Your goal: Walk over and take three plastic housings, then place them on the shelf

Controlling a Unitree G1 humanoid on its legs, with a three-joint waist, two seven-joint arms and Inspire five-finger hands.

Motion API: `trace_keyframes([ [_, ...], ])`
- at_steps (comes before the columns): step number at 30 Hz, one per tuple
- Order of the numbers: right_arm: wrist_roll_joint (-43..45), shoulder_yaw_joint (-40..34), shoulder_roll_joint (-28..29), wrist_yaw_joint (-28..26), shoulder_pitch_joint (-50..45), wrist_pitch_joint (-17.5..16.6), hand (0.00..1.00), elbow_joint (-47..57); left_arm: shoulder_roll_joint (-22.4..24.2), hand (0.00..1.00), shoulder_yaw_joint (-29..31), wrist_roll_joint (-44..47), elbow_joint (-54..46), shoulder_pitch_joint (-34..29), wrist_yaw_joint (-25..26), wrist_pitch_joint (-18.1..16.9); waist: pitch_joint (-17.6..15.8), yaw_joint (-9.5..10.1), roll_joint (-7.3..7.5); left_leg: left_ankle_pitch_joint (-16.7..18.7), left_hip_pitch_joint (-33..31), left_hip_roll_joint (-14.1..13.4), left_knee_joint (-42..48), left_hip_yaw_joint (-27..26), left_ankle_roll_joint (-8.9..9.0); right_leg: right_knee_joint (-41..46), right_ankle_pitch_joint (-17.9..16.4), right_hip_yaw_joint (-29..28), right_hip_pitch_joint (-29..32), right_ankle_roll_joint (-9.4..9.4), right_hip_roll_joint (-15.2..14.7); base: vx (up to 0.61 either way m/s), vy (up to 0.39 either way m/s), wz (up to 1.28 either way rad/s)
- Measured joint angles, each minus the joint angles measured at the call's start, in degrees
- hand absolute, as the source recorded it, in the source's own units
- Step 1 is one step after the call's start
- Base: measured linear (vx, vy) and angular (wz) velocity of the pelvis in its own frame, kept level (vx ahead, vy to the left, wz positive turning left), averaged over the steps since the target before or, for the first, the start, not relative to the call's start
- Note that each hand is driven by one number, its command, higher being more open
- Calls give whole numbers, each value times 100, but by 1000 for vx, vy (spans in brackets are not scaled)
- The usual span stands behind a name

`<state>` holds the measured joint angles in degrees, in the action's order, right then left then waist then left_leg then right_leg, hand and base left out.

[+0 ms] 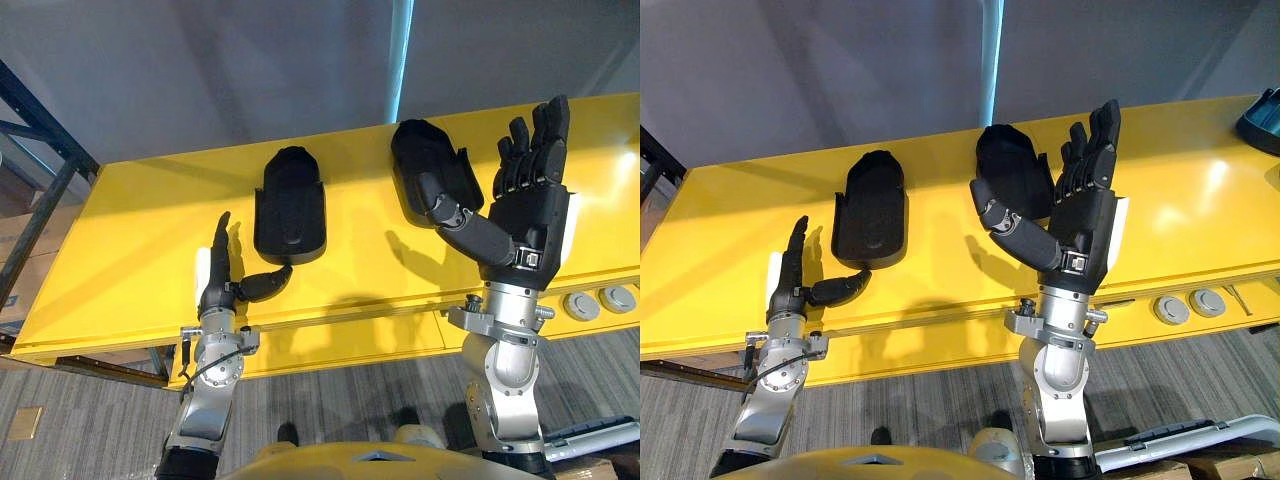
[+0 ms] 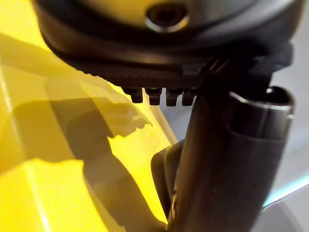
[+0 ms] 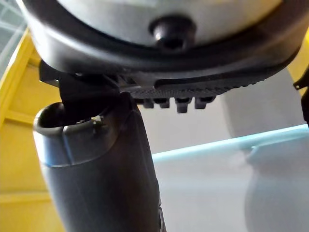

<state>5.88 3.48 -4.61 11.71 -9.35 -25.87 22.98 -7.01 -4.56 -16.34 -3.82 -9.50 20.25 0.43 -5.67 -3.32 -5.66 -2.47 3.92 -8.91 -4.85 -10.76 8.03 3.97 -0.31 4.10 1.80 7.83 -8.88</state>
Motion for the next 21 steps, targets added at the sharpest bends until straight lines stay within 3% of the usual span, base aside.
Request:
trace_keyframes([
  [21, 16, 163, 2, -112, 1, 31, 100, 32, 18, 100, -1, 9, 360, 320, 125, 54, 67, -2, 7, 2, 18, -4, -15, -41, 2, -5, 23, -37, 0, 9, 4, 0, 0, 0],
])
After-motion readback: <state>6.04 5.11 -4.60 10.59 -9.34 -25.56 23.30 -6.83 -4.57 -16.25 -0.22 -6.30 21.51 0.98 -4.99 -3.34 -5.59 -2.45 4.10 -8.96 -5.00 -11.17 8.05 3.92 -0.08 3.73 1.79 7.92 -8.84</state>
